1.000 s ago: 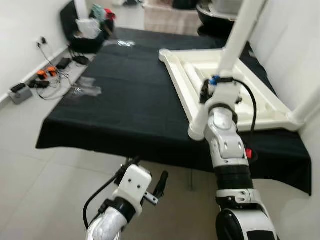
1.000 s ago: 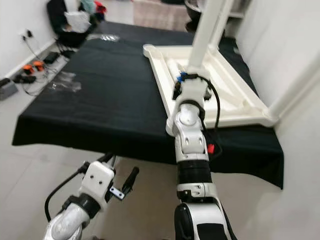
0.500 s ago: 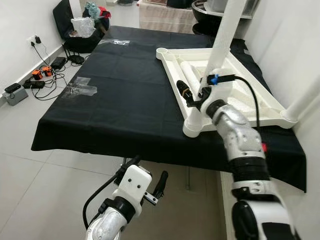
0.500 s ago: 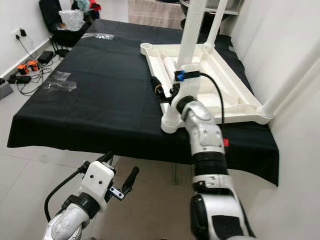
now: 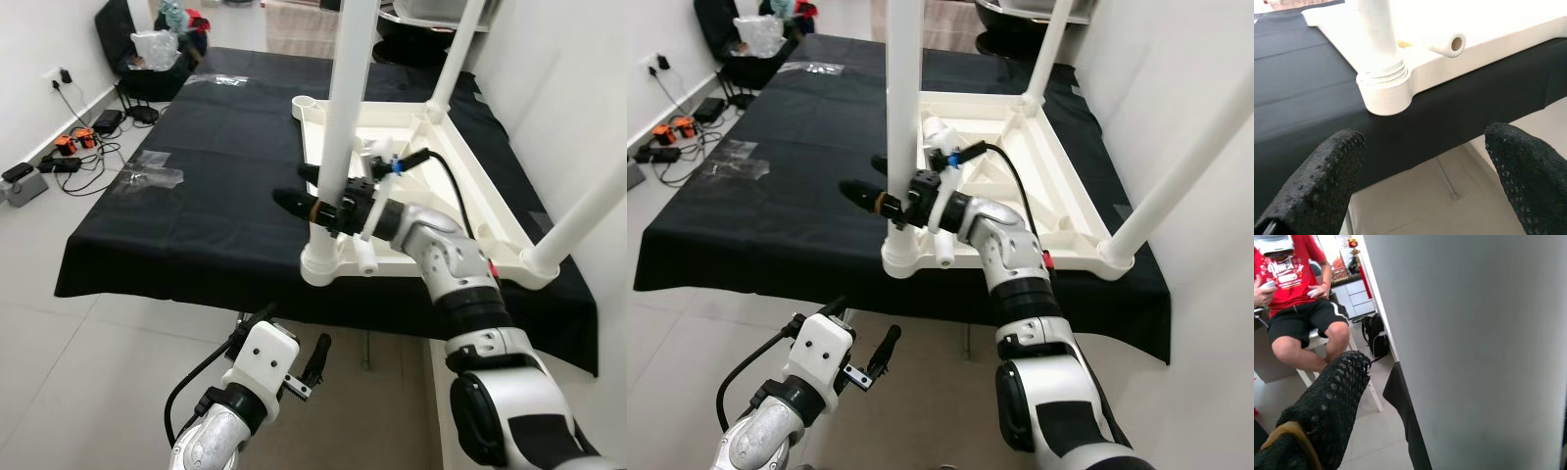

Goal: Building children table

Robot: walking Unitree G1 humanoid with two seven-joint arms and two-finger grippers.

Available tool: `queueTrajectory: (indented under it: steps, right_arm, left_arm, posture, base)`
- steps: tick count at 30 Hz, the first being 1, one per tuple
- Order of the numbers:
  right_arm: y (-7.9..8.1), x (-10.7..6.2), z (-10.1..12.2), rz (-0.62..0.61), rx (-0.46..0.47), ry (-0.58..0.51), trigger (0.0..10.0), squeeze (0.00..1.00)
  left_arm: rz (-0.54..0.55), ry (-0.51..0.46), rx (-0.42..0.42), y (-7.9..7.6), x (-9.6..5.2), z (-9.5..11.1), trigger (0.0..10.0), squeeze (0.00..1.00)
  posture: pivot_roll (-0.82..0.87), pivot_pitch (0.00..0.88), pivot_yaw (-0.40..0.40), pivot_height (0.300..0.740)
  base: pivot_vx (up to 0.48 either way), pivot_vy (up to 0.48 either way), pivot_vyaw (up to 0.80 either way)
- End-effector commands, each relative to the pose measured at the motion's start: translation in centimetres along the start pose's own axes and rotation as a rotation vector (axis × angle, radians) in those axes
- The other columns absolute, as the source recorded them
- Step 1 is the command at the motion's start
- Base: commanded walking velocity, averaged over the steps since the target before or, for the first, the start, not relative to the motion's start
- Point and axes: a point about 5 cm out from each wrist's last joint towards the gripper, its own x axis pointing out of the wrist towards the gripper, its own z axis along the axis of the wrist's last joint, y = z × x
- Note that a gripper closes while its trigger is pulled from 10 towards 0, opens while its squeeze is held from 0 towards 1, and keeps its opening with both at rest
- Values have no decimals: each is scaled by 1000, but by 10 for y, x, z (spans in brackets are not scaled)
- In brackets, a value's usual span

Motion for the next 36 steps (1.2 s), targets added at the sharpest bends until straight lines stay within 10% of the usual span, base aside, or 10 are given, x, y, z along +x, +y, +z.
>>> queueTrajectory:
  steps: [1, 3, 4, 21, 23, 24, 26, 31, 36]
  right_arm:
    - [3, 9, -4, 28, -20, 30, 10000, 0]
    - [5, 12, -7, 33, -37, 45, 9961, 0]
    - [6, 13, -9, 28, -42, 48, 0, 0]
    - [-29, -5, -1, -424, -151, 28, 0, 0]
    - [-36, -8, 0, -551, -162, 39, 0, 0]
    - [-55, -31, 4, -978, -180, 60, 0, 0]
    - [-57, -45, 6, -1171, -191, 50, 0, 0]
    - [-43, -69, 6, -1513, -120, -80, 0, 0]
    - [-32, -65, 3, -1565, -86, -93, 0, 0]
  left_arm:
    - [-2, 13, 3, -3, -1, -4, 10000, 0]
    - [-1, 13, 3, -3, -2, -4, 10000, 0]
    - [-1, 14, 3, -3, -2, -4, 10000, 0]
    - [-5, 13, -3, -5, -2, -4, 10000, 0]
    - [-4, 13, -3, -5, -2, -4, 10000, 0]
    - [-4, 12, -1, -5, -2, -4, 10000, 0]
    - [-5, 12, -1, -5, -2, -4, 10000, 0]
    - [-7, 11, 0, -5, -1, -4, 10000, 0]
    - [-3, 10, 1, -5, -1, -4, 10000, 0]
  posture:
    - [96, 66, -107, 740]
    - [96, 62, -108, 740]
    - [94, 61, -107, 740]
    - [86, 62, -107, 740]
    - [86, 62, -107, 740]
    - [79, 64, -102, 740]
    - [73, 62, -102, 740]
    - [74, 61, -105, 740]
    - [76, 63, -107, 740]
  base:
    - [0, 0, 0]
    - [0, 0, 0]
    - [0, 0, 0]
    - [0, 0, 0]
    - [0, 0, 0]
    - [0, 0, 0]
    - [0, 0, 0]
    - [0, 0, 0]
    - [0, 0, 0]
